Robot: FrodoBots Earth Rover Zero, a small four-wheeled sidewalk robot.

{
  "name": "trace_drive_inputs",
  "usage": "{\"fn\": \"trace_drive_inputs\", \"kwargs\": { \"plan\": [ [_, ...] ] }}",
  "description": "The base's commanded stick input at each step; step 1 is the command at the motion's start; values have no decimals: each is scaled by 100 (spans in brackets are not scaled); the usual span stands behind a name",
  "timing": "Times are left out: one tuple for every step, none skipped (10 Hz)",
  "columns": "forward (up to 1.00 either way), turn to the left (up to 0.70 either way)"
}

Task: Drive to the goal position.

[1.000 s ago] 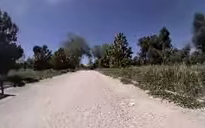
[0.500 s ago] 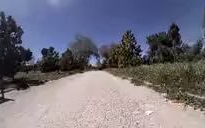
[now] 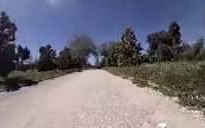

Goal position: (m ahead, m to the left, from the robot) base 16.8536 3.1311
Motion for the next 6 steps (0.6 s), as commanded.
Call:
{"fn": "trace_drive_inputs", "kwargs": {
  "plan": [
    [70, 11],
    [70, 22],
    [70, 29],
    [70, 18],
    [70, 4],
    [70, 1]
  ]
}}
